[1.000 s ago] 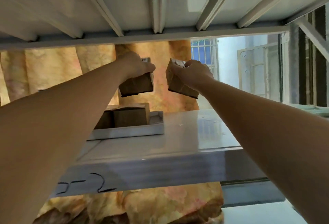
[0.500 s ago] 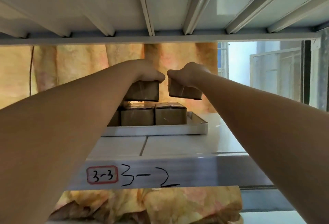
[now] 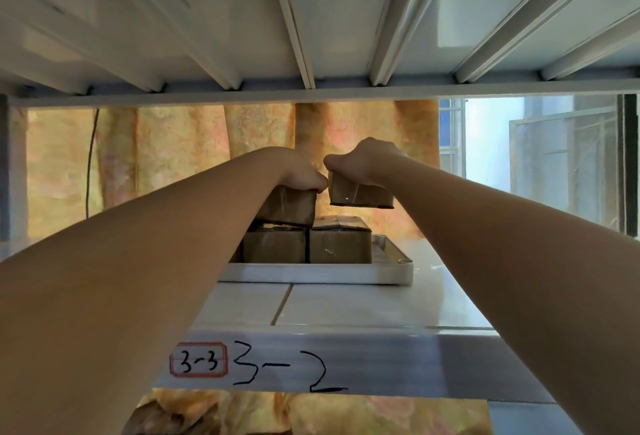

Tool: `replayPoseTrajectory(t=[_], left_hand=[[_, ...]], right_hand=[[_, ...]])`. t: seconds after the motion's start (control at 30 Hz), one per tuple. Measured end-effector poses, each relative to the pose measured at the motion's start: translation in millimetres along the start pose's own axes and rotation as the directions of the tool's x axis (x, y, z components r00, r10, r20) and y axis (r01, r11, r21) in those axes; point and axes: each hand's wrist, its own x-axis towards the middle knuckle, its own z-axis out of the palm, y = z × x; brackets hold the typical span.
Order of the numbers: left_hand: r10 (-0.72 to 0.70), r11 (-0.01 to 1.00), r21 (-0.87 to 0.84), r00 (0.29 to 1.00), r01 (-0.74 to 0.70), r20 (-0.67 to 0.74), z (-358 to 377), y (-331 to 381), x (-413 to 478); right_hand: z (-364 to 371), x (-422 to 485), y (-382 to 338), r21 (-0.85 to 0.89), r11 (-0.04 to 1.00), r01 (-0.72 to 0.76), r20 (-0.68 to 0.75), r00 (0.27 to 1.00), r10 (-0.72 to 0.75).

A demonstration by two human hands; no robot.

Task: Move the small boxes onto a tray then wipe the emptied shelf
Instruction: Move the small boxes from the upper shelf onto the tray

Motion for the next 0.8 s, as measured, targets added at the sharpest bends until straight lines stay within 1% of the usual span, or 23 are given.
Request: replayPoseTrajectory(t=[0.13,0.27,0.4,0.47,0.8], left_hand=[[-0.019,0.998,-0.063,0.997,0.023,0.068,-1,-3,-1],[-0.009,0.995,-0.095,0.996,0.017,0.086,-3,-5,1],[0.042,0.998,0.036,0.999,-0.042,-0.003,3,-4,2],[0.043,0.997,0.061,0.998,-0.04,-0.043,6,-6,4],[-0.015,1.0,0.021,0.995,0.017,-0.103,8,-12,5]], right_hand=[[0,1,-7,-0.005,1.0,0.027,0.024,0.999,-0.027],[-2,-1,-9,-0.027,0.998,0.053,0.067,0.996,-0.051],[4,-3,-11,-0.083,0.994,0.077,0.078,0.994,-0.07],[7,-3,-10,-0.097,0.991,0.09,0.07,0.994,-0.083],[11,-2,-7,-0.046,0.996,0.073,0.087,0.994,-0.069]])
